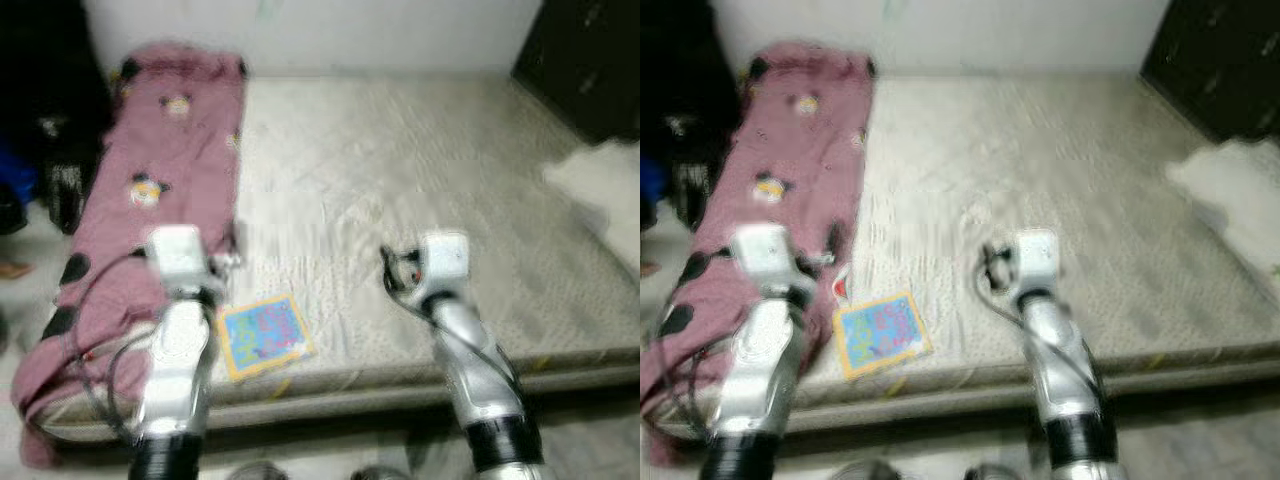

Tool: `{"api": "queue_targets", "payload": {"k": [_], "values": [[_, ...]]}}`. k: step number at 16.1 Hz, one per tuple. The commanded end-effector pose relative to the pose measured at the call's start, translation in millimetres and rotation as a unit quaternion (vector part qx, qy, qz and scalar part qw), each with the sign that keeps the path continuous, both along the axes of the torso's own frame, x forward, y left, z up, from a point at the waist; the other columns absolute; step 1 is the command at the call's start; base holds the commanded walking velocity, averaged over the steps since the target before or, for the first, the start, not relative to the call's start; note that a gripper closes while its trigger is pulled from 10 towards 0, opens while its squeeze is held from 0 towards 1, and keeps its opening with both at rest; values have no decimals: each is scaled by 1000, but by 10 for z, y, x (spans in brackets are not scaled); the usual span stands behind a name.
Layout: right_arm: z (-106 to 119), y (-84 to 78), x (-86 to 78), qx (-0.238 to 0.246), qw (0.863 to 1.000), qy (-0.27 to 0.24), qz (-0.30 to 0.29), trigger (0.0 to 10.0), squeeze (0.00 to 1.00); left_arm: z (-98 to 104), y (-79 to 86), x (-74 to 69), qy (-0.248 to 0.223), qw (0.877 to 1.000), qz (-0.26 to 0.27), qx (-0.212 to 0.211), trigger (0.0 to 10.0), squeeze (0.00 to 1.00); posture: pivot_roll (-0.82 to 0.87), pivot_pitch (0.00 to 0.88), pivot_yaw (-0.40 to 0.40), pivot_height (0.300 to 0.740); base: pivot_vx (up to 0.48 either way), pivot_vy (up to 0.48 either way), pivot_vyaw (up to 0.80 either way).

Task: Clean up the room

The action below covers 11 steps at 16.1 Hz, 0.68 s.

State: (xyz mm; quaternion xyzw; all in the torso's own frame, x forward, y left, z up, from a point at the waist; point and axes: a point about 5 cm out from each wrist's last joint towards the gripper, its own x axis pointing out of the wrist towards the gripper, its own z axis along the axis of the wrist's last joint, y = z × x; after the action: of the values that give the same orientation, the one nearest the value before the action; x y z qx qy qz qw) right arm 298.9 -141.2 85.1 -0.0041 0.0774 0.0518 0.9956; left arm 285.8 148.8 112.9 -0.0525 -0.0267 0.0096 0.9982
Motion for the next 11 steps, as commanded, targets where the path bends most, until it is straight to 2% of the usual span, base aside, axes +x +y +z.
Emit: {"api": "queue_targets", "payload": {"k": [1,7,8,11], "values": [[65,49,35,7,1000,-11,7,10000,0,36,64,14,-4,1000,10,-3,10000,0,22,0,-17,740,0,480,0],[76,45,57,6,1000,-12,7,10000,0,55,71,36,-7,1000,16,-2,10000,0,15,0,-14,740,0,452,0],[77,43,63,5,1000,-12,7,10000,0,72,75,44,-13,1000,15,11,10000,0,15,0,-15,740,0,0,0],[82,46,74,5,1000,-13,10,10000,0,102,72,44,-24,1000,5,12,10000,0,17,0,-19,740,0,0,0]]}}
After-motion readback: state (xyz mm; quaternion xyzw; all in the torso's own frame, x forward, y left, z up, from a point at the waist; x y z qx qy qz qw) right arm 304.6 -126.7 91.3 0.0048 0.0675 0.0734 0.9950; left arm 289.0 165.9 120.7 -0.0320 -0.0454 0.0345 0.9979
